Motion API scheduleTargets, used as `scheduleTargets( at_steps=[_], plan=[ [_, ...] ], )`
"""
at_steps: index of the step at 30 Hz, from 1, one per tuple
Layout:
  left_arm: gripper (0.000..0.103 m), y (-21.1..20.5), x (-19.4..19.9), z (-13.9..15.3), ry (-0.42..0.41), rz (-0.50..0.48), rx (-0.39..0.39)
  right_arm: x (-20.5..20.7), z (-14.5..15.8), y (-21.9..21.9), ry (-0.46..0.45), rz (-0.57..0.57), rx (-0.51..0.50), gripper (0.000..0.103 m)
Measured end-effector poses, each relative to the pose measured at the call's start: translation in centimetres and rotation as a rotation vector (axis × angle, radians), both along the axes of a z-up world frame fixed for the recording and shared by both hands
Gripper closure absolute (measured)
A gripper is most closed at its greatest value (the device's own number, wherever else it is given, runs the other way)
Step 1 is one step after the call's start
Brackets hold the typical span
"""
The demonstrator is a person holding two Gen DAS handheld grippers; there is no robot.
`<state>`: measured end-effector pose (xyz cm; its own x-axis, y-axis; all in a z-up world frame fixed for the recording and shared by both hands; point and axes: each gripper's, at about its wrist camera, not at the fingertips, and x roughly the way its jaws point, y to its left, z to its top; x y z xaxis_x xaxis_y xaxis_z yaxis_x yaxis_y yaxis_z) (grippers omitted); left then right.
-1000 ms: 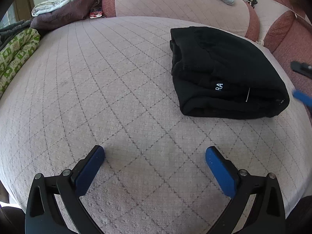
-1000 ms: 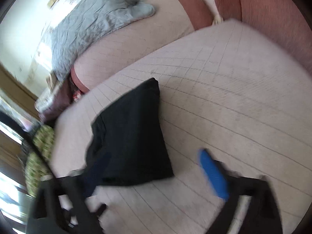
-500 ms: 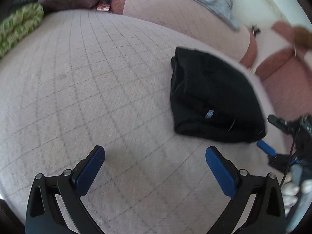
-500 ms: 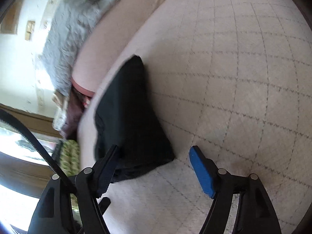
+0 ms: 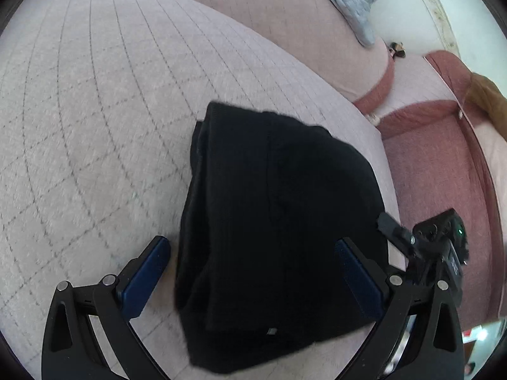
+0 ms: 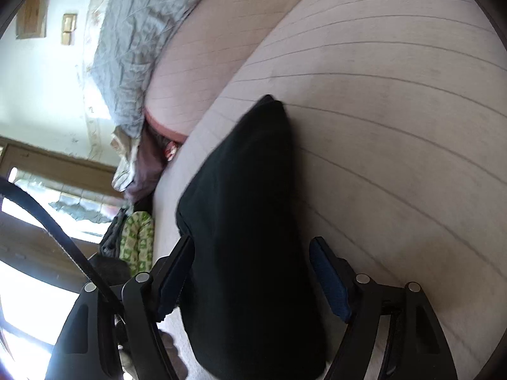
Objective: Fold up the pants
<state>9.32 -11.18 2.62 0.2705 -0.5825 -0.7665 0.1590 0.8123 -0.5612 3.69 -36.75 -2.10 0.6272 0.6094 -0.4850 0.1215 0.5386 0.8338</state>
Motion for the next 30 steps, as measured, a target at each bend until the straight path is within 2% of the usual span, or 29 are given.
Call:
scheduleTargets(
  at_steps=[1, 2, 3, 4, 6, 8, 12, 15, 18, 19, 20, 22, 25, 27, 30],
  plan=[
    [0.006, -0.5, -0.1, 0.2, -0.003, -0.009, 0.0, 0.3, -0.1, 0.3, -0.004, 0.015, 0.006, 0.032],
    [0.019, -1.0, -0.1, 0.4, 0.002, -0.02, 0.003, 0.3, -0.2, 0.7, -0.005, 0.025, 0.005, 0.043],
    [0.024, -1.3, -0.2, 0.6, 0.002, -0.02, 0.029, 0.4, -0.1, 1.0, -0.002, 0.029, -0.006, 0.052],
    [0.026, -1.7, -0.1, 0.9, -0.01, -0.027, 0.053, 0.3, 0.1, 1.1, -0.003, 0.025, -0.016, 0.066],
    [0.033, -2.2, 0.0, 1.2, -0.016, -0.039, 0.063, 0.0, 0.8, 0.9, -0.014, 0.003, -0.009, 0.073],
    [0.034, -2.7, 0.1, 1.4, -0.01, -0.032, 0.053, -0.5, 1.6, 0.7, -0.029, -0.01, -0.013, 0.077],
    [0.039, -4.0, 0.6, 1.9, -0.007, -0.043, 0.042, -1.5, 3.0, -0.3, -0.054, -0.049, -0.053, 0.077],
    [0.039, -5.4, 1.2, 2.1, -0.022, -0.057, 0.057, -2.3, 3.1, -2.0, -0.057, -0.091, -0.033, 0.077],
    [0.039, -6.2, 2.0, 1.7, -0.014, -0.052, 0.127, -2.9, 2.1, -3.9, 0.027, -0.169, -0.064, 0.067],
    [0.039, -5.9, 2.0, 1.6, -0.002, -0.06, 0.116, -3.1, 1.7, -4.5, 0.065, -0.194, -0.08, 0.06],
    [0.039, -5.3, 1.8, 1.8, 0.005, -0.065, 0.104, -3.4, 1.5, -5.1, 0.076, -0.221, -0.078, 0.057],
    [0.039, -4.3, 1.4, 3.0, -0.009, -0.066, 0.062, -4.6, 2.5, -6.3, 0.043, -0.289, -0.06, 0.056],
    [0.039, -2.8, 1.6, 5.2, -0.055, -0.036, 0.015, -6.2, 5.1, -7.4, -0.07, -0.361, -0.03, 0.05],
    [0.039, -2.8, 2.6, 6.2, -0.068, -0.016, -0.016, -7.0, 6.3, -7.4, -0.134, -0.344, 0.04, 0.05],
    [0.038, -4.1, 4.4, 5.8, -0.059, -0.004, -0.002, -7.5, 6.4, -6.2, -0.143, -0.278, 0.117, 0.049]
  ],
)
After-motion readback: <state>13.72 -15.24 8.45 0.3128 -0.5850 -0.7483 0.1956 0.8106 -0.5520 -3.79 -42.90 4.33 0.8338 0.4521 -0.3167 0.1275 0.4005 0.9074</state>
